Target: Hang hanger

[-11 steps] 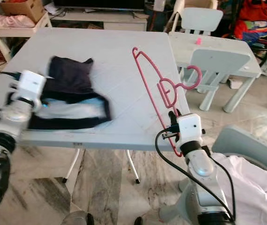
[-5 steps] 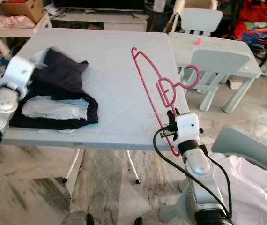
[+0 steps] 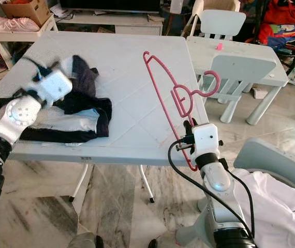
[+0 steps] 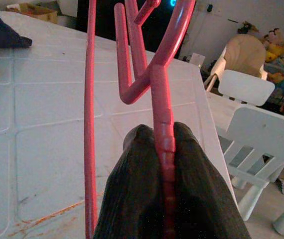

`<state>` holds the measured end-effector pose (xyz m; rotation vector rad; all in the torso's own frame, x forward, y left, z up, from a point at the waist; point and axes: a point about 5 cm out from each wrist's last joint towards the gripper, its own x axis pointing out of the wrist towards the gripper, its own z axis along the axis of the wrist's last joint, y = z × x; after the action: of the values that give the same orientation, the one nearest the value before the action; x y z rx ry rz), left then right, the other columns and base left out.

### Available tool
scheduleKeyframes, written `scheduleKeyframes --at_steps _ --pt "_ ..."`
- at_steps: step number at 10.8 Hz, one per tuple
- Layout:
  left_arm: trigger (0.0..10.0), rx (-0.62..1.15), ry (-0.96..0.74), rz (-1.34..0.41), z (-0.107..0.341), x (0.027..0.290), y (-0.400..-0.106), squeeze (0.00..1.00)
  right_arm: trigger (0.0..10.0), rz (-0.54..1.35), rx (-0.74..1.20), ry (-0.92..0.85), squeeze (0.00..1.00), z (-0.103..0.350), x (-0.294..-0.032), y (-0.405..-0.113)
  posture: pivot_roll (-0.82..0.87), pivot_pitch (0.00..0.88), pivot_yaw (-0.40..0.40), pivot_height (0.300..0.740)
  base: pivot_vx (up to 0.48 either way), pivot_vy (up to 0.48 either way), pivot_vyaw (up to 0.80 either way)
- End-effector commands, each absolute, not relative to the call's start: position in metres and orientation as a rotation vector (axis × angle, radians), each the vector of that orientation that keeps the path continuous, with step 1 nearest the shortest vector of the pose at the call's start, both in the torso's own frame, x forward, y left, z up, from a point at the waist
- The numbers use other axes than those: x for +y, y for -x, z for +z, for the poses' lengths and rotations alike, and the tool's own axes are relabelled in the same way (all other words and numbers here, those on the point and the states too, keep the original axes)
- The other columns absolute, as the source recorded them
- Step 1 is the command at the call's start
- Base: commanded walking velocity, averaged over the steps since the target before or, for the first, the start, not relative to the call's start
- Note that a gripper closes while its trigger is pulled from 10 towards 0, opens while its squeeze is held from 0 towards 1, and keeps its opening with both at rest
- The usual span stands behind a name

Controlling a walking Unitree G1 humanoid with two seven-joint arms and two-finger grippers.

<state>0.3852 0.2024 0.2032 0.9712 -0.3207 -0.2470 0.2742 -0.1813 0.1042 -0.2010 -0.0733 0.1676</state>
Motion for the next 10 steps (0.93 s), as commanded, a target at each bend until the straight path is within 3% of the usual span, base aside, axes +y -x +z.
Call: scheduleKeyframes --at_steps 1,2,4,5,6,9,10 --pt "10.0 -0.489 -0.994 -0.264 0.227 0.187 -0.384 1.00 10.0 0.176 -0.055 0.199 0.00 0.101 -0.180 -0.276 -0.04 0.000 -0.020 0.740 0.000 0.000 0.00" --pt "10.0 -0.616 -1.019 -0.275 0.237 0.178 -0.378 1.00 10.0 0.179 -0.054 0.198 0.00 0.100 -0.179 -0.276 -0.04 0.000 -0.020 0.740 0.000 0.000 0.00" --pt "10.0 -0.626 -0.828 -0.229 0.253 0.176 -0.380 1.00 10.0 0.186 -0.055 0.200 0.00 0.100 -0.178 -0.280 -0.03 0.000 -0.023 0.740 0.000 0.000 0.00" --pt "10.0 -0.449 -0.627 -0.215 0.235 0.182 -0.387 1.00 10.0 0.185 -0.056 0.200 0.00 0.100 -0.179 -0.281 -0.03 0.000 -0.023 0.740 0.000 0.000 0.00" --pt "10.0 -0.171 -0.526 -0.206 0.189 0.192 -0.389 1.00 10.0 0.188 -0.049 0.197 0.00 0.098 -0.179 -0.280 -0.01 0.000 -0.026 0.740 0.000 0.000 0.00" --pt "10.0 0.211 -0.342 0.021 0.124 0.250 -0.368 1.00 10.0 0.207 -0.038 0.195 0.00 0.095 -0.176 -0.280 -0.02 0.000 -0.028 0.740 0.000 0.000 0.00" --pt "10.0 0.301 -0.053 0.098 0.119 0.254 -0.368 1.00 10.0 0.208 -0.034 0.194 0.00 0.095 -0.177 -0.280 -0.02 0.000 -0.028 0.740 0.000 0.000 0.00"
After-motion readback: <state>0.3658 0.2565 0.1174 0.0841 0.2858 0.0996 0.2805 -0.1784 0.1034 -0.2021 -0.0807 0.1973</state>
